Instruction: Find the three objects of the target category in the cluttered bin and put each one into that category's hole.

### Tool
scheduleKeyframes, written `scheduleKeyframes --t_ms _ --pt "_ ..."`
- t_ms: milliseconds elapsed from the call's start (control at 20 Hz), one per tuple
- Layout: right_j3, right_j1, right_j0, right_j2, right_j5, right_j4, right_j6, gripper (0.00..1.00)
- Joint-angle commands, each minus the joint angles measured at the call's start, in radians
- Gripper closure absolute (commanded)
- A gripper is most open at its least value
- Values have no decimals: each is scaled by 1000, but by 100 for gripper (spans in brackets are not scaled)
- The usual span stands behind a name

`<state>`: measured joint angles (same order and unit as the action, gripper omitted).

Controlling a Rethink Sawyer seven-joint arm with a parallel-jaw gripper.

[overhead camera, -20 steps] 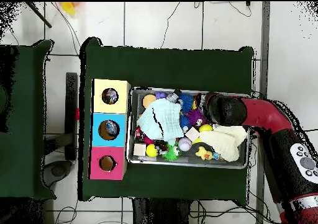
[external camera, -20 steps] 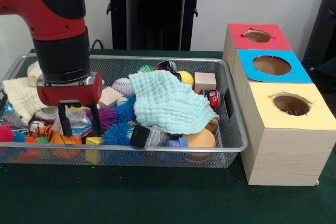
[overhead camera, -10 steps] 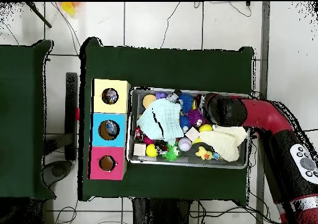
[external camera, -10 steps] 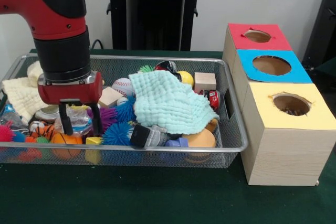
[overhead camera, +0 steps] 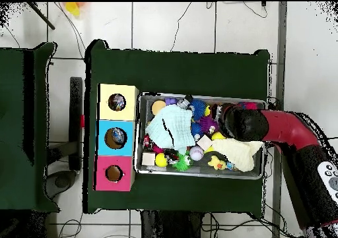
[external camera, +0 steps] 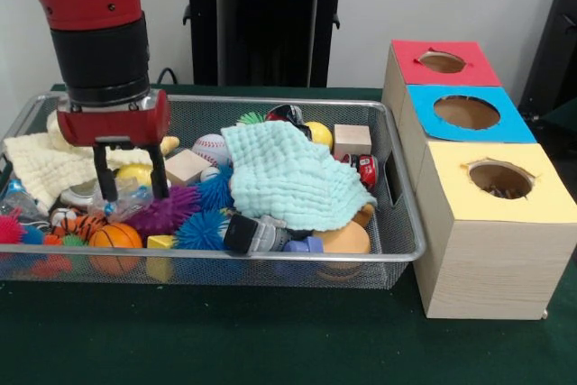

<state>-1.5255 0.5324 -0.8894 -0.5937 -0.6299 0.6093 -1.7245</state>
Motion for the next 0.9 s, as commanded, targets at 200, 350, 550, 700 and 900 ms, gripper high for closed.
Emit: scheduleKeyframes --t_ms 200,350,550,700,900 --pt "-142 92 -17 27 -82 -40 41 0" --pt "-139 88 -13 32 -75 -39 37 0" --pt "-145 84 -9 40 -54 -36 25 0" --pt "-141 72 -6 42 -41 -32 21 0" --pt "-139 72 -7 42 -36 -30 21 0"
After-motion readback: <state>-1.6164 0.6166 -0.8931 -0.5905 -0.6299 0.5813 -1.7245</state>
